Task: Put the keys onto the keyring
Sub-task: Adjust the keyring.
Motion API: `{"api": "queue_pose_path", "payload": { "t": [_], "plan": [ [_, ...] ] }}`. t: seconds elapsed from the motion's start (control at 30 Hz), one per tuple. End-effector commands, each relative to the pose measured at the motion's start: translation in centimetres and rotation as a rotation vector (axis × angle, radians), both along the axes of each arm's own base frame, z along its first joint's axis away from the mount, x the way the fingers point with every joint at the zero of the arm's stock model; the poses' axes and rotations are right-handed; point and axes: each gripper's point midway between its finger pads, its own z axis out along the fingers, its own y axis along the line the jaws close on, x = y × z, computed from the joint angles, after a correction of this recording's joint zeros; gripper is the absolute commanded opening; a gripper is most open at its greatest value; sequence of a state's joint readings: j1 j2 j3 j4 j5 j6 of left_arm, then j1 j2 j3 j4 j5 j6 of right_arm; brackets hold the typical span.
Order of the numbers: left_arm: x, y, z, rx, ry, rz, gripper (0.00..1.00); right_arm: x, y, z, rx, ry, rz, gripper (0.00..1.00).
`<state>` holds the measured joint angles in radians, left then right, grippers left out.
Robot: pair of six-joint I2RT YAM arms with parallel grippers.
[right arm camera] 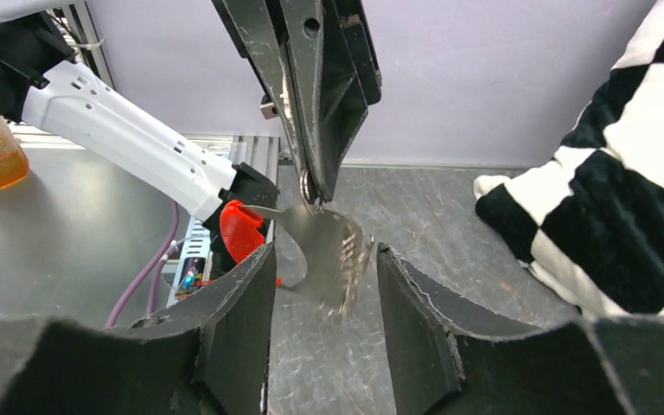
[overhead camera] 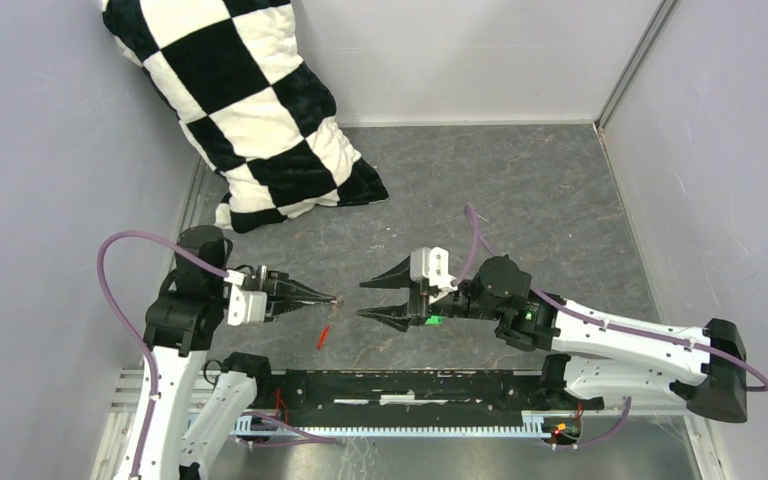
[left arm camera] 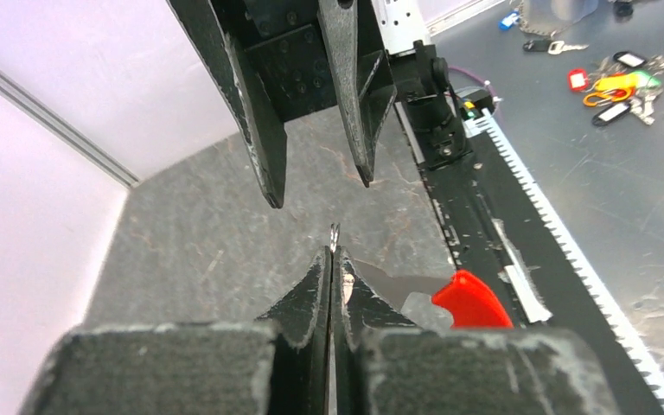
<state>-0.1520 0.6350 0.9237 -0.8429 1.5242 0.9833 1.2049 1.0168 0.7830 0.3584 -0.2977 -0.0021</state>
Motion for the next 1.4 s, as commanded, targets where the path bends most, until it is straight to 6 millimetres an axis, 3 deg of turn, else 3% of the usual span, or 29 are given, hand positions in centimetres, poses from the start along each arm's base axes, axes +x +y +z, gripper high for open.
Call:
{"api": "queue_pose_path", "payload": {
  "t": [0.0,0.13,0.3,0.5,0.6,0.63,0.7,0.73,0.9,1.03,1.2,1.27,1.37],
  "plan": [
    [-1.6,-0.2,3.1,-0.09,-0.221,-0.103,0.02,0.2,-1.2,2.0,0.086,-0.084,-0.03,0.53],
    [-1.3,-0.2,3.1,-0.094,-0.298,-0.093,0.02,1.4,-2.4,1.1,0.039,-0.092,-0.119,0.52],
    [-1.4,-0.2,3.2,-0.095,-0.366,-0.091,0.02,4.5,-4.2,-2.3,-0.082,-0.049,-0.296,0.54],
    [-2.1,-0.1,3.2,-0.101,-0.426,-0.095,0.02,8.4,-7.3,-10.2,-0.228,0.096,-0.502,0.67],
    [-2.5,0.0,3.5,-0.107,-0.458,-0.103,0.02,9.4,-9.1,-13.6,-0.261,0.152,-0.582,0.71],
    [-2.7,0.0,3.6,-0.11,-0.47,-0.106,0.02,9.6,-9.6,-14.4,-0.261,0.172,-0.607,0.73],
    [-2.9,0.0,3.7,-0.112,-0.472,-0.112,0.02,10.4,-10.7,-15.5,-0.255,0.225,-0.682,0.96],
    [-3.0,0.0,3.7,-0.111,-0.468,-0.113,0.02,11.3,-11.8,-16.0,-0.252,0.265,-0.769,0.98],
    [-2.5,-0.1,3.2,-0.098,-0.377,-0.112,0.02,12.4,-14.8,-18.5,-0.248,0.392,-0.932,0.98],
    [-1.8,-0.2,2.5,-0.088,-0.27,-0.109,0.02,11.6,-14.6,-20.4,-0.312,0.411,-0.885,0.97],
    [-1.5,-0.2,2.1,-0.083,-0.228,-0.104,0.02,10.0,-13.4,-24.0,-0.507,0.473,-0.79,0.78],
    [-1.5,-0.2,1.8,-0.08,-0.223,-0.1,0.02,9.2,-12.6,-25.1,-0.528,0.54,-0.751,0.68],
    [-1.4,-0.2,1.5,-0.076,-0.218,-0.093,0.02,8.4,-12.1,-26.3,-0.515,0.6,-0.749,0.62]
  ]
}}
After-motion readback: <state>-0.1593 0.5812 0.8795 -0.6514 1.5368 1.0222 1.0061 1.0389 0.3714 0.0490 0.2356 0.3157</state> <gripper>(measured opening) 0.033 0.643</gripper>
